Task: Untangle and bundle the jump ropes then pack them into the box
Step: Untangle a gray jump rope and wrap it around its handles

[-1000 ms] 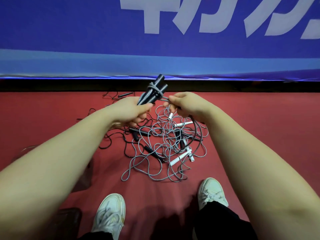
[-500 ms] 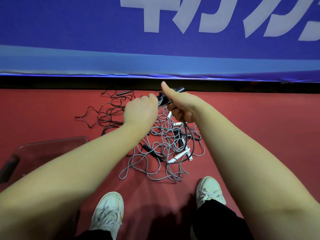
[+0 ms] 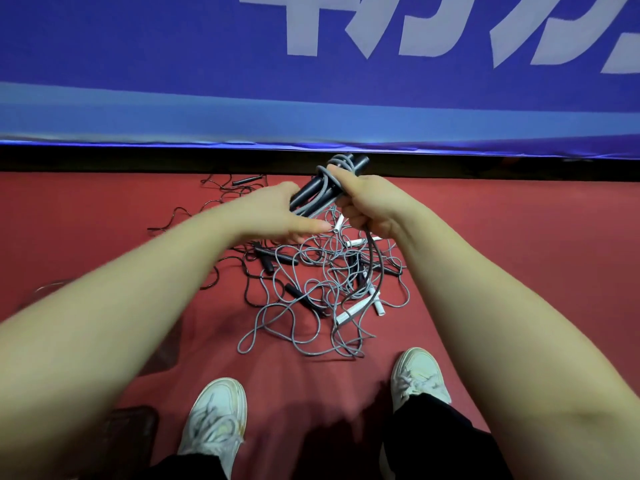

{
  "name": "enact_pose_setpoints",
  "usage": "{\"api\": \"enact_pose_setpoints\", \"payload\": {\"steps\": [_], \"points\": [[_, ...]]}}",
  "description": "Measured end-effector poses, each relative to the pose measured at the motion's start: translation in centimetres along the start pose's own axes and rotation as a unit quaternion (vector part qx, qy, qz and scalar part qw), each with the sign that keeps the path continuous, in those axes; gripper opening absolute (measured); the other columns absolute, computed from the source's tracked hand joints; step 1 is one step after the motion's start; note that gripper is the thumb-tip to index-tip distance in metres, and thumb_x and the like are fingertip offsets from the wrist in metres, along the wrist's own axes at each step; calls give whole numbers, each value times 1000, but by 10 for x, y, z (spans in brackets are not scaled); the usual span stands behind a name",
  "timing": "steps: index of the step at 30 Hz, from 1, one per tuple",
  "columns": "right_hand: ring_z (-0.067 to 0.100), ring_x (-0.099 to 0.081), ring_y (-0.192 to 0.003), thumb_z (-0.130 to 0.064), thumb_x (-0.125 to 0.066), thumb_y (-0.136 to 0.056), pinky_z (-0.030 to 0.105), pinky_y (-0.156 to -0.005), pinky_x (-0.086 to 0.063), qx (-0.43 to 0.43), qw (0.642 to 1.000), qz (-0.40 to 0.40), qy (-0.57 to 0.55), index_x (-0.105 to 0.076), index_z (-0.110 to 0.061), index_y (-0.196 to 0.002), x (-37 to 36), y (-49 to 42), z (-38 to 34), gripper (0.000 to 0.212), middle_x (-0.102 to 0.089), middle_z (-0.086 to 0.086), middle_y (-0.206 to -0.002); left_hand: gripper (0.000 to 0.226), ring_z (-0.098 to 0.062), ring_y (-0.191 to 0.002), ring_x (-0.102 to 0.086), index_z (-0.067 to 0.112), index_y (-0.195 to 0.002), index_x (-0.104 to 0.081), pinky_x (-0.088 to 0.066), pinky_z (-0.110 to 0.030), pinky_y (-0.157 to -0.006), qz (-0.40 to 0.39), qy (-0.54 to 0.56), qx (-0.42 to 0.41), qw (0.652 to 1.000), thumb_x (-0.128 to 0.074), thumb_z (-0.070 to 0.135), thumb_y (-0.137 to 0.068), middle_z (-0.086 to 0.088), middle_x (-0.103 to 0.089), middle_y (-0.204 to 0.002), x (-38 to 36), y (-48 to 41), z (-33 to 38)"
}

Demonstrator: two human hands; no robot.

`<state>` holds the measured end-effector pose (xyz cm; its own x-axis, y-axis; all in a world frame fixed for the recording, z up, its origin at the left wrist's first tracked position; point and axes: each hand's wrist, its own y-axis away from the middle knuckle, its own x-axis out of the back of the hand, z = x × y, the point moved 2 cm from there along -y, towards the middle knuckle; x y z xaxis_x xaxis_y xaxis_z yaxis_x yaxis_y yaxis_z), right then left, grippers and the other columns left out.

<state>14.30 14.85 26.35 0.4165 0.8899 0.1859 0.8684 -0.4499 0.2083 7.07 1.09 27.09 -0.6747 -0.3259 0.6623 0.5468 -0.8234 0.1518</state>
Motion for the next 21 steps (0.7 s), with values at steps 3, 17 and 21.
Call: {"api": "enact_pose_setpoints", "payload": {"steps": [3,17,21], "points": [[5,-17,-41,-45,-48,-94,24,-45,-9,13,999,-45,-8,-43,-22,-69,-1,3,-2,35,-29,-12,-43,55,-25,-82,-72,11,-103,-56,-60,-35,-68,-202,326,72,921,-81,32,-59,-13,-71,-93,2,11,-1],[0,-25,-47,-25,-43,-97,12,-44,-22,72,977,-184,-83,-50,-18,-88,19,5,12,13,-40,-13,-55,23,1,-25,-24,13,-75,-47,-10,-9,-29,-172,549,73,815,-49,36,-80,10,-28,-42,-19,18,1],[2,-23,-42,-23,-34,-102,17,-42,-16,68,992,-104,11,-55,-17,-83,8,-1,6,29,-35,-8,-54,30,1,-26,-22,12,-77,-46,-11,-9,-27,-72,561,96,819,-44,36,-96,10,-28,-41,-11,7,-2]]}}
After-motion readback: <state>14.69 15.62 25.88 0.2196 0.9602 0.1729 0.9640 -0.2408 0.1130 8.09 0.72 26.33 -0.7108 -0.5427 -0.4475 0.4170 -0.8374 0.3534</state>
